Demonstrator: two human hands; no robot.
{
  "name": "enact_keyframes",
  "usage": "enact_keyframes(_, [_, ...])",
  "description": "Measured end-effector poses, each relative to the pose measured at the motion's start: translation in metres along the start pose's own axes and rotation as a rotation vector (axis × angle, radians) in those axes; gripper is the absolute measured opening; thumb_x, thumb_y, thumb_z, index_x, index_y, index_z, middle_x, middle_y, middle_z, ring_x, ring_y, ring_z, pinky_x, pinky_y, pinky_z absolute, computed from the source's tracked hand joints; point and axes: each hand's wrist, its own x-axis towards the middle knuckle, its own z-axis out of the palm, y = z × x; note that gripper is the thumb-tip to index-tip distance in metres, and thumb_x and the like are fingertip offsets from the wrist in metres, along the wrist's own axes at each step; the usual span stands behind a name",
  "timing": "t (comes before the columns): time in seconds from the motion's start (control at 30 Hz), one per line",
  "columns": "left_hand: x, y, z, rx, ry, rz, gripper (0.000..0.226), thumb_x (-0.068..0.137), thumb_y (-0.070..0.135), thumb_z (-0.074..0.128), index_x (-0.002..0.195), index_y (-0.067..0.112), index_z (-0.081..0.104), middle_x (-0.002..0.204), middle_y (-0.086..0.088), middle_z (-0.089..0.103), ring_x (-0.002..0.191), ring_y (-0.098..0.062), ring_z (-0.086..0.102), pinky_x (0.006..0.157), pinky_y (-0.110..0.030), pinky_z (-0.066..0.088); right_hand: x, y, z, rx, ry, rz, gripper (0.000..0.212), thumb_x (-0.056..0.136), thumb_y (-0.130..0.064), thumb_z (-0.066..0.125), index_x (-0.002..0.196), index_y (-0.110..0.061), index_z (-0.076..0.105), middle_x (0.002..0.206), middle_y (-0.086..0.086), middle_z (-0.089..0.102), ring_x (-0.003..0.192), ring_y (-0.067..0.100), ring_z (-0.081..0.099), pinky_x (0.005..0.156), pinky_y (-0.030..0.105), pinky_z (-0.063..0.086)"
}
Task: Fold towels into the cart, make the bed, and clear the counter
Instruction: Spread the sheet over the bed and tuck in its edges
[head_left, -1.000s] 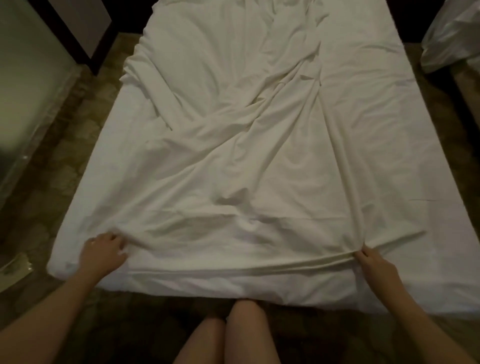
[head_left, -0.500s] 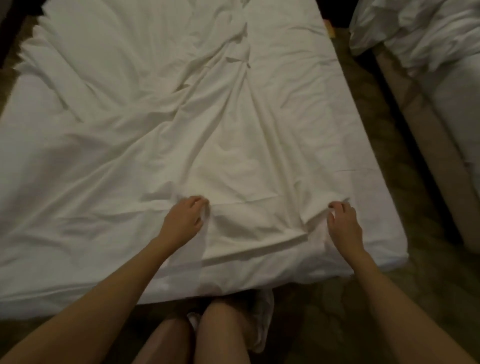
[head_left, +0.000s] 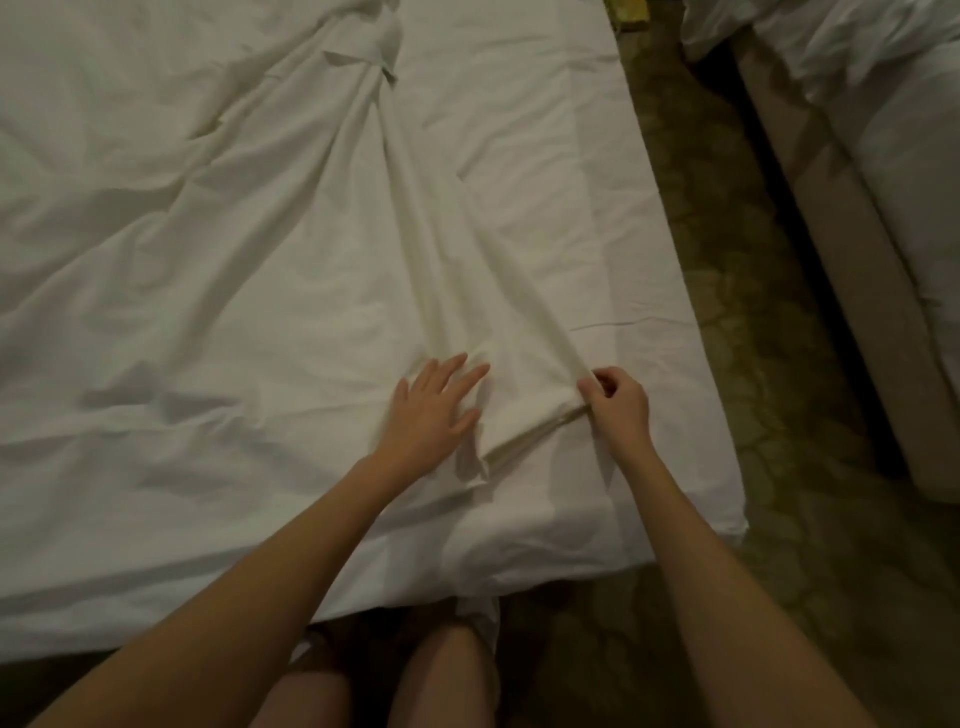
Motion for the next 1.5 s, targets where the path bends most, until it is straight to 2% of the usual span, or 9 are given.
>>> enact_keyframes(0.1, [-0.001, 0.016, 0.006, 0.126, -0.2, -0.071, 0.075, 0.093, 0.053, 0.045, 0.145, 0.043, -0.008, 0.159, 0.009, -0.006, 0.147, -0.022, -0.003, 0.112, -0.061, 0.005, 0.002, 0.005, -0.016, -0.038, -0.021, 0.003, 0.011, 0.089, -0.014, 0.062, 0.083, -0.005, 0.062, 0.083, 0.012, 0.062, 0.077, 0.021, 0.054, 0.063, 0.025, 0.033])
enact_keyframes(0.2, [-0.002, 0.031, 0.014, 0.2, -0.239, -0.107, 0.093, 0.084, 0.064, 0.049, 0.133, 0.044, -0.027, 0.156, 0.009, -0.024, 0.146, -0.023, -0.012, 0.108, -0.067, 0.001, 0.002, 0.014, -0.035, -0.14, 0.003, 0.001, 0.015, 0.089, -0.021, 0.062, 0.08, -0.011, 0.057, 0.083, 0.007, 0.06, 0.076, 0.022, 0.055, 0.066, 0.029, 0.038])
enact_keyframes(0.5, [-0.021, 0.065, 0.048, 0.404, -0.366, -0.001, 0.106, 0.071, 0.079, 0.047, 0.132, 0.042, -0.032, 0.144, 0.007, -0.041, 0.142, -0.032, -0.024, 0.102, -0.073, 0.0, -0.037, 0.07, -0.068, -0.124, 0.021, 0.161, 0.023, 0.09, -0.019, 0.06, 0.071, -0.016, 0.049, 0.08, 0.009, 0.059, 0.076, 0.028, 0.059, 0.069, 0.035, 0.046])
enact_keyframes(0.7, [-0.019, 0.07, 0.044, 0.367, -0.452, -0.007, 0.097, 0.075, 0.077, 0.046, 0.146, 0.044, -0.011, 0.156, 0.006, -0.025, 0.143, -0.028, -0.022, 0.103, -0.072, -0.002, -0.046, 0.067, -0.067, -0.235, 0.052, 0.116, 0.01, 0.092, -0.023, 0.058, 0.094, -0.014, 0.058, 0.1, 0.008, 0.058, 0.089, 0.022, 0.054, 0.073, 0.031, 0.041])
enact_keyframes(0.8, [-0.02, 0.075, 0.021, 0.221, -0.395, -0.022, 0.081, 0.081, 0.069, 0.048, 0.149, 0.039, 0.014, 0.159, 0.006, -0.005, 0.146, -0.021, -0.004, 0.109, -0.064, 0.009, -0.054, 0.051, -0.071, -0.372, -0.008, 0.055, 0.042, 0.091, -0.023, 0.058, 0.131, -0.012, 0.047, 0.131, 0.011, 0.046, 0.12, 0.027, 0.043, 0.095, 0.039, 0.039])
enact_keyframes(0.9, [-0.027, 0.069, -0.01, 0.19, -0.271, 0.006, 0.057, 0.091, 0.056, 0.046, 0.143, 0.034, 0.036, 0.157, 0.005, 0.015, 0.145, -0.016, 0.012, 0.115, -0.052, 0.013, -0.063, 0.02, -0.07, -0.521, -0.045, -0.069, 0.056, 0.095, -0.027, 0.052, 0.144, -0.008, 0.033, 0.148, 0.013, 0.034, 0.136, 0.028, 0.03, 0.11, 0.04, 0.025])
enact_keyframes(1.07, [-0.035, 0.039, -0.07, 0.216, -0.232, -0.047, 0.053, 0.097, 0.049, 0.038, 0.145, 0.028, 0.033, 0.153, 0.005, 0.029, 0.145, -0.016, 0.013, 0.117, -0.045, 0.007, -0.078, -0.055, -0.042, -0.612, -0.137, -0.152, 0.054, 0.1, -0.033, 0.039, 0.148, -0.011, 0.024, 0.156, 0.009, 0.022, 0.143, 0.023, 0.019, 0.117, 0.044, 0.01])
enact_keyframes(1.3, [-0.075, -0.062, -0.196, 0.185, -0.194, -0.142, 0.049, 0.098, 0.033, 0.042, 0.145, 0.025, 0.031, 0.152, 0.002, 0.03, 0.146, -0.02, 0.012, 0.117, -0.044, 0.005, -0.129, -0.187, 0.055, -0.654, -0.158, -0.24, 0.053, 0.101, -0.036, 0.037, 0.148, -0.015, 0.026, 0.156, 0.004, 0.022, 0.144, 0.02, 0.018, 0.117, 0.045, 0.01])
enact_keyframes(1.5, [-0.143, -0.171, -0.326, 0.293, -0.164, -0.054, 0.05, 0.096, 0.033, 0.043, 0.144, 0.026, 0.032, 0.151, 0.003, 0.032, 0.145, -0.02, 0.015, 0.117, -0.045, 0.008, -0.219, -0.3, 0.146, -0.656, -0.107, -0.241, 0.054, 0.101, -0.039, 0.035, 0.148, -0.014, 0.025, 0.155, 0.003, 0.023, 0.144, 0.02, 0.015, 0.116, 0.047, 0.009])
